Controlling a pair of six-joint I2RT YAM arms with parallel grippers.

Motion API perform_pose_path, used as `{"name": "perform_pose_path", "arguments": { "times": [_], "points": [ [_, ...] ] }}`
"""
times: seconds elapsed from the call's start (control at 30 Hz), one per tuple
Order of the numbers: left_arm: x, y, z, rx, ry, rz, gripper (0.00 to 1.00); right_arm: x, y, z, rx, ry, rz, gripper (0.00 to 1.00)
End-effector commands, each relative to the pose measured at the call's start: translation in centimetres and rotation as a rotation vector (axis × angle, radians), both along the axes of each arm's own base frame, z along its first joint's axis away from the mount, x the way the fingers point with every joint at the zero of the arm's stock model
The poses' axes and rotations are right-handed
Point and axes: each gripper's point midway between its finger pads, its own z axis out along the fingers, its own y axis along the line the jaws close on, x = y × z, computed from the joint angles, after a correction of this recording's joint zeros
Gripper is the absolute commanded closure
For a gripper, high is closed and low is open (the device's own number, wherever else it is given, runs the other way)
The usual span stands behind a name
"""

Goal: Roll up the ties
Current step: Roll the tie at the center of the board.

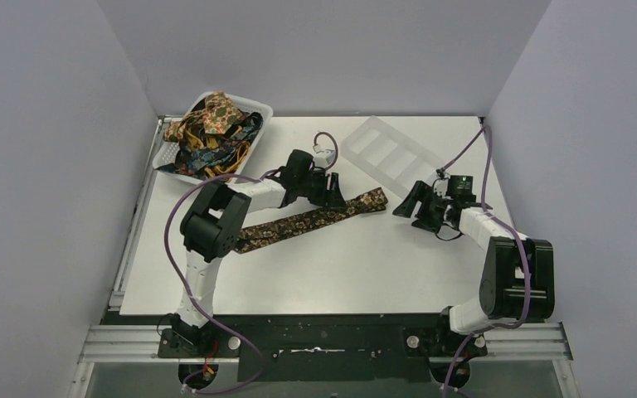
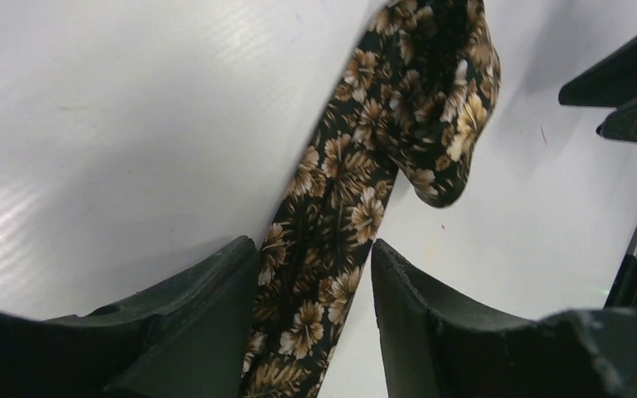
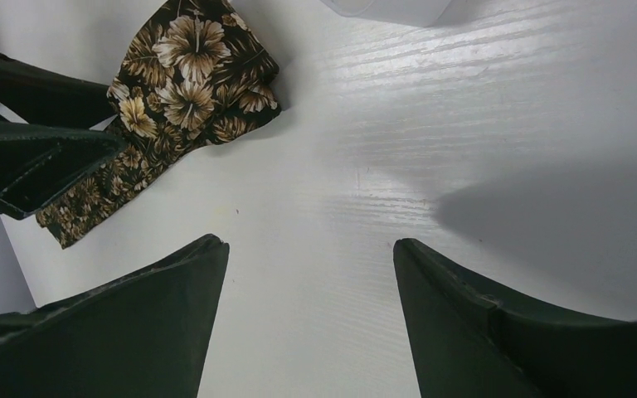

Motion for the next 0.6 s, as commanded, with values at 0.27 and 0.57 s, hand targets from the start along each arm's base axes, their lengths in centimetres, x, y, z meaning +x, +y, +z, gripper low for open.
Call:
{"name": "perform_pose_path", "arguments": {
  "times": [0.27,0.57],
  "points": [
    [-8.8,-0.3,-3.8,0.097,0.062,-0.185,0.55,-0.7,-2.6,3.7,-0.07,0.003,-0.233,0.14],
    [-8.5,-1.7,0.7,0.053,-0.044,-0.172,0.48,-2.5,-6.2,5.2,-0.156,0.045,-0.501,0.0]
  ]
}}
